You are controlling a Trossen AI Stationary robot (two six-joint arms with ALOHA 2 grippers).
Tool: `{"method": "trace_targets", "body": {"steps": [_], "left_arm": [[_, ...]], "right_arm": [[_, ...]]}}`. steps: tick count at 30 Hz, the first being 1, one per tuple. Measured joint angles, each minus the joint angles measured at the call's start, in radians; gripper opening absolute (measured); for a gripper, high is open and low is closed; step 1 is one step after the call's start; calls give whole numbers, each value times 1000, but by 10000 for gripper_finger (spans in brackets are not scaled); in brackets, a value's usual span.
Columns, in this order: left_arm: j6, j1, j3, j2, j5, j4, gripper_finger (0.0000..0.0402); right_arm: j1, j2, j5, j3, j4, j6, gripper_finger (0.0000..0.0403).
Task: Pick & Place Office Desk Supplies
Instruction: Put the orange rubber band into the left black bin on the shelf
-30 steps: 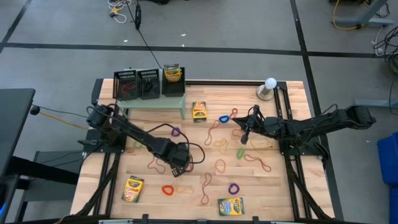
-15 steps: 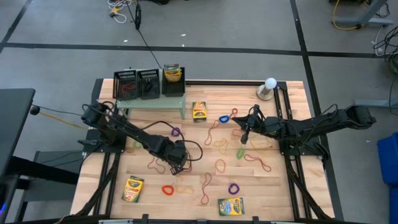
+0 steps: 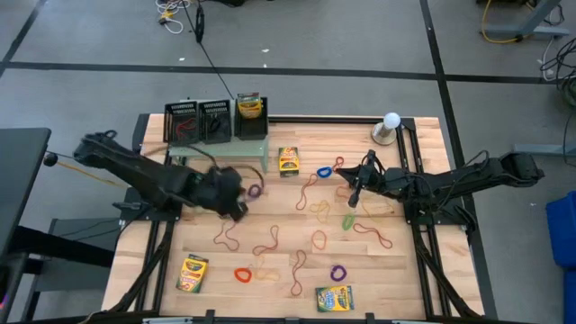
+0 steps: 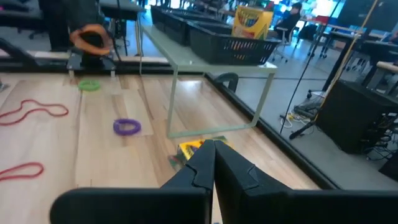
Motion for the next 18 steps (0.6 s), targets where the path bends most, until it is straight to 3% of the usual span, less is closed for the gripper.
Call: {"method": "trace_targets", "body": {"steps": [5, 18], "left_arm": [[18, 49, 1, -166, -179, -112, 4], [254, 401, 0, -420, -402, -200, 5]], "right_arm": [[-9, 0, -4, 0, 50, 2, 11], [-41, 0, -8, 0, 50, -14, 11]]}}
